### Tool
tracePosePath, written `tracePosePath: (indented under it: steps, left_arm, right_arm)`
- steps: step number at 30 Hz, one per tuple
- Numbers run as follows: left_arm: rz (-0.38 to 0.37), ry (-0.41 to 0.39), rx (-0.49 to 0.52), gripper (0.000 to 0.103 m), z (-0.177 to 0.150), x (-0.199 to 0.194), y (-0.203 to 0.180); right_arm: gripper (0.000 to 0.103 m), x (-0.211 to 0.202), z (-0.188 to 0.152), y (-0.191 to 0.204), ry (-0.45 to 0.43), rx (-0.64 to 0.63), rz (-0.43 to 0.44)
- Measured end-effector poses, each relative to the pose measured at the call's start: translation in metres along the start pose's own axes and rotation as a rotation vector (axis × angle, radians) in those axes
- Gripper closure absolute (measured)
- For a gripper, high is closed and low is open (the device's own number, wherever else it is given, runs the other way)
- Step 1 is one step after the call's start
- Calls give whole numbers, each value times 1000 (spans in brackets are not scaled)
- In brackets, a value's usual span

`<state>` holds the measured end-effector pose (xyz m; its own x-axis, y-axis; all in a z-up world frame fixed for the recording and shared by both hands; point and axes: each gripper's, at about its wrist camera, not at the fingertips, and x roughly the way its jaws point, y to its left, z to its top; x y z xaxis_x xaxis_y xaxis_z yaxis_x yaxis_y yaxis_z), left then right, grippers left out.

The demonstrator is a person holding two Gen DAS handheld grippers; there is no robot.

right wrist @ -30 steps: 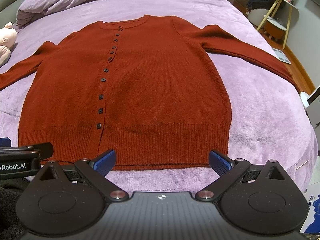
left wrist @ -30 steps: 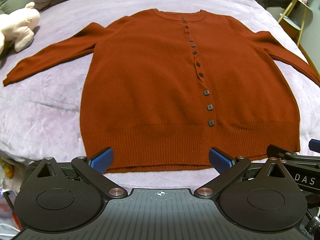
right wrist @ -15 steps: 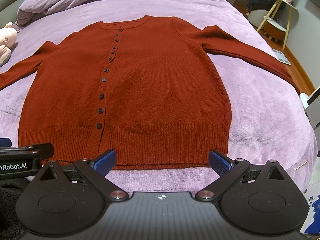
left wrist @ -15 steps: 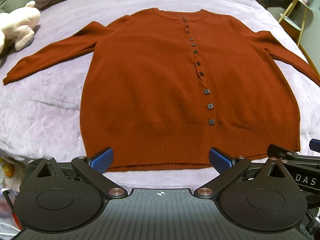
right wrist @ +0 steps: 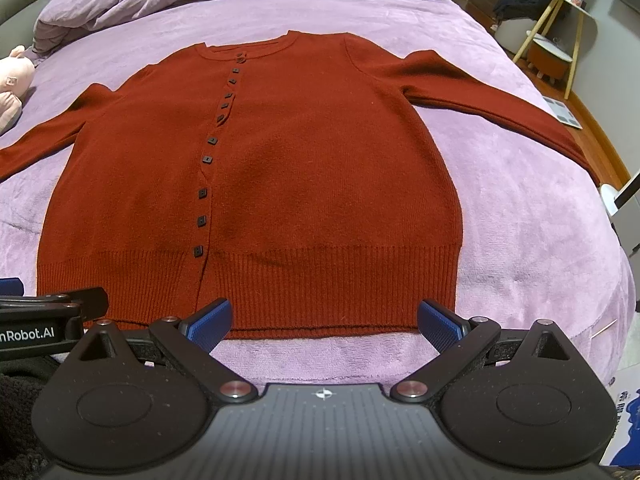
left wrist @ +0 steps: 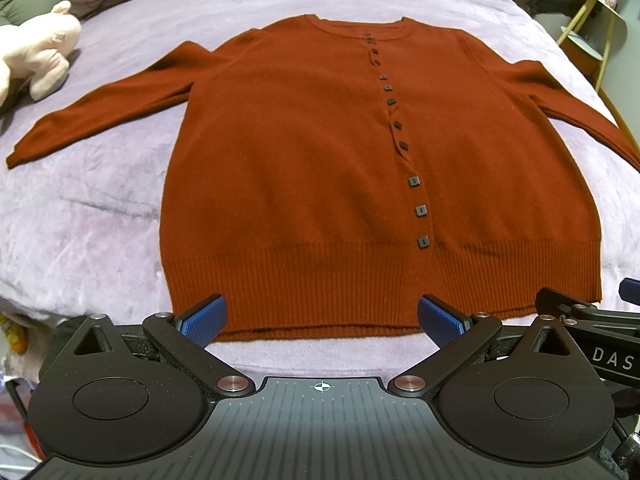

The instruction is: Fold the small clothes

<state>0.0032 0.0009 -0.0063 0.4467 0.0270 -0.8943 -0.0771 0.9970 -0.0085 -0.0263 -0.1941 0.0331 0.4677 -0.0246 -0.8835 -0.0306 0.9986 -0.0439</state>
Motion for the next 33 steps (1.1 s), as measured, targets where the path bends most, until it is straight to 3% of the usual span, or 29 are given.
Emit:
tracePosePath:
  steps: [33]
  left_arm:
    - [-3, 43, 2, 0, -1, 14, -2]
  right_arm:
    - [4, 9, 1, -2, 21, 23, 29]
